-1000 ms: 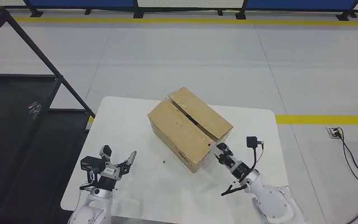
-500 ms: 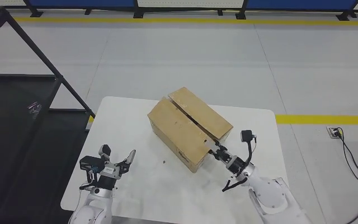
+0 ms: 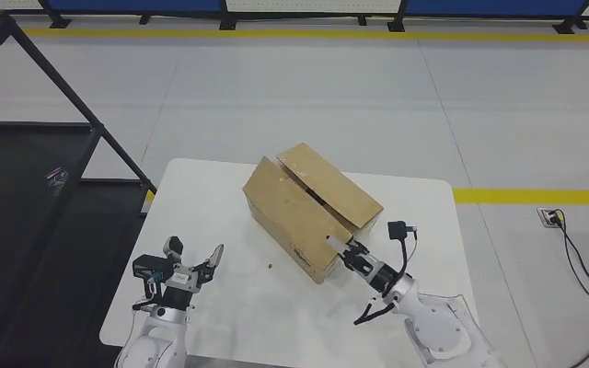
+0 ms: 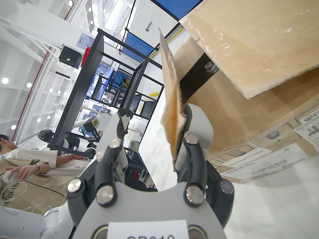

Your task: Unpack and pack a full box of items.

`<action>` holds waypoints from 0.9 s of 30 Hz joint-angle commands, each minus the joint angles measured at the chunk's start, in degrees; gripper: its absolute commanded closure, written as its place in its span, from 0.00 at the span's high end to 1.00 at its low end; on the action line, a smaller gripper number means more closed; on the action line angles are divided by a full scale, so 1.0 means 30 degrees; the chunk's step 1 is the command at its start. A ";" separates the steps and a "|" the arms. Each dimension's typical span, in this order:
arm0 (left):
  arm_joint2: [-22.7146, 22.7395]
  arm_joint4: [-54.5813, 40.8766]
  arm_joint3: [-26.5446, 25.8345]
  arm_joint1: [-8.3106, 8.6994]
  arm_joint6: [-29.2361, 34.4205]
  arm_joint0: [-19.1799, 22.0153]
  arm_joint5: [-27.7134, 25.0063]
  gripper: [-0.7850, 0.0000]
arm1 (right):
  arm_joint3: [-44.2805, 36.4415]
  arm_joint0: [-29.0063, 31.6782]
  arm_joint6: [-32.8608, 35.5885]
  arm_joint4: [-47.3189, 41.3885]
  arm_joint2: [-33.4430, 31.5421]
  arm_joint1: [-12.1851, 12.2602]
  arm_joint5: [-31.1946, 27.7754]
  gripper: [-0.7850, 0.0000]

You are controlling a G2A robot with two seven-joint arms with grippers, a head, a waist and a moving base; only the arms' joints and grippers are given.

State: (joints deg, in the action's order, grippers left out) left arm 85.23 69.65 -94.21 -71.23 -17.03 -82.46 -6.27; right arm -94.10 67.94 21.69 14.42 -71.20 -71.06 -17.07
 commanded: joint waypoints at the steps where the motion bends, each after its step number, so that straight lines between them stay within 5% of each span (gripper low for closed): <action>1: 0.0038 -0.0147 0.0012 -0.0019 -0.0035 0.0061 0.0067 1.00 | -0.0094 0.0078 -0.0091 0.0351 0.0016 0.0007 0.0179 0.00; 27: 0.0479 -0.0850 0.0901 -0.0196 0.0137 0.0893 0.0848 1.00 | -0.0084 0.0948 0.3797 -0.1603 -0.1882 0.0629 -0.3695 0.00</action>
State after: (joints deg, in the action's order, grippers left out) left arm 86.60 67.17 -91.73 -71.80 -16.65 -79.89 -3.79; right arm -94.30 70.62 32.58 9.53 -76.60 -69.28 -27.60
